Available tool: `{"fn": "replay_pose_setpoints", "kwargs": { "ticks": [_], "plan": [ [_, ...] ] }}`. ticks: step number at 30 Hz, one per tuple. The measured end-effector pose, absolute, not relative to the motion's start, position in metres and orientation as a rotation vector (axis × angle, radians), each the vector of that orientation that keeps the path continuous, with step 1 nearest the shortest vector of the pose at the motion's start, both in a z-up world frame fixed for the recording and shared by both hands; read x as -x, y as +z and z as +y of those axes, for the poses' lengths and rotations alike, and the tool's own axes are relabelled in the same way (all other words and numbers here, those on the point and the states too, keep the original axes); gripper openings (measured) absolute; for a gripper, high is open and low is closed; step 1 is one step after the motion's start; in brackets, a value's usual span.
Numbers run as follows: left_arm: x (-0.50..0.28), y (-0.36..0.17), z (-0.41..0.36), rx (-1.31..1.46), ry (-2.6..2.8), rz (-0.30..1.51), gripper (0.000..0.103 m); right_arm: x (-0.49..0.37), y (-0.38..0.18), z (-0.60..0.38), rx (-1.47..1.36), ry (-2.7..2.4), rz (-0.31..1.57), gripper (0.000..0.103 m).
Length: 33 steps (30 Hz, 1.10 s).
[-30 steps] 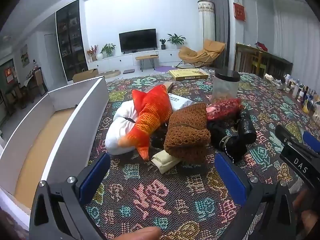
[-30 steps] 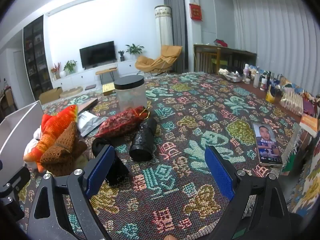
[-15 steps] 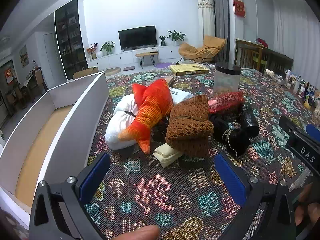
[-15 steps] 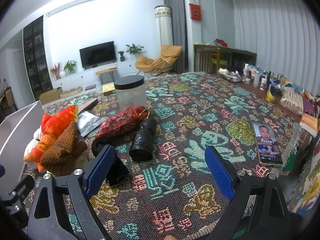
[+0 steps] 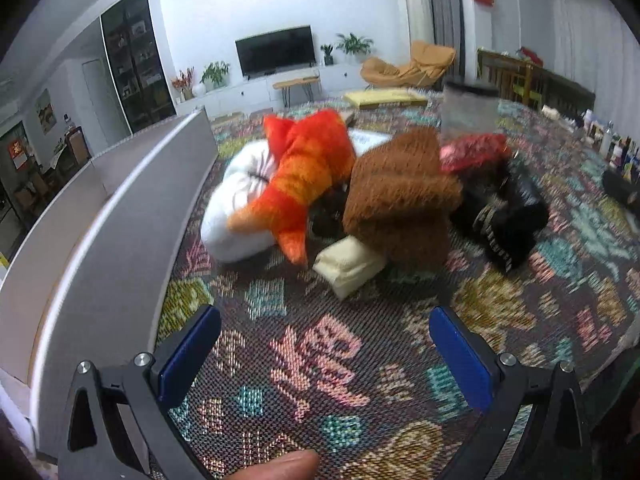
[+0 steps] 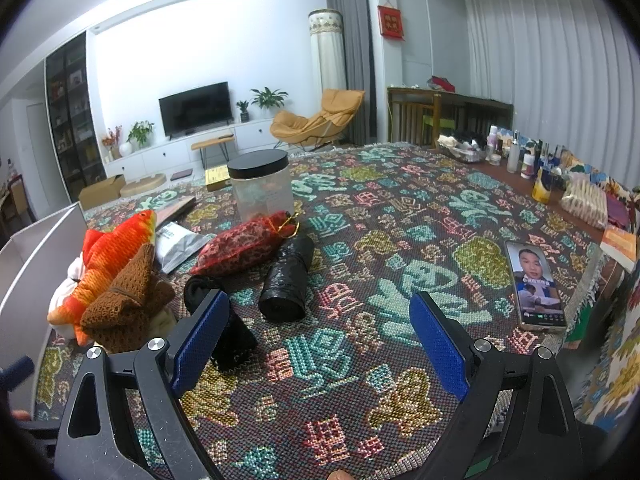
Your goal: Organize soft objects
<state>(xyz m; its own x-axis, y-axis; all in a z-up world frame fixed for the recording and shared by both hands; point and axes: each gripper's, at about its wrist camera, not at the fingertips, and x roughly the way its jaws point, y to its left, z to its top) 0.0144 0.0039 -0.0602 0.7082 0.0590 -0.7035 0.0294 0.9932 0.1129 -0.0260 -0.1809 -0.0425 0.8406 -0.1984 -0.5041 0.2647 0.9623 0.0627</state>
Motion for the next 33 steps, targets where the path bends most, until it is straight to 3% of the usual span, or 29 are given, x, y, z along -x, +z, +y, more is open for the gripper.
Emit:
{"fn": "replay_pose_setpoints", "kwargs": {
  "ticks": [10,33],
  "plan": [
    [-0.028,-0.100,0.008,-0.121,-0.004,0.905,0.103,0.026,-0.042,-0.182,-0.133,-0.245,0.522,0.093],
    [-0.037,-0.110,0.028,-0.026,-0.060,0.921,0.103,0.017,-0.049,-0.180,-0.134,-0.239,0.563,0.093]
  ]
}}
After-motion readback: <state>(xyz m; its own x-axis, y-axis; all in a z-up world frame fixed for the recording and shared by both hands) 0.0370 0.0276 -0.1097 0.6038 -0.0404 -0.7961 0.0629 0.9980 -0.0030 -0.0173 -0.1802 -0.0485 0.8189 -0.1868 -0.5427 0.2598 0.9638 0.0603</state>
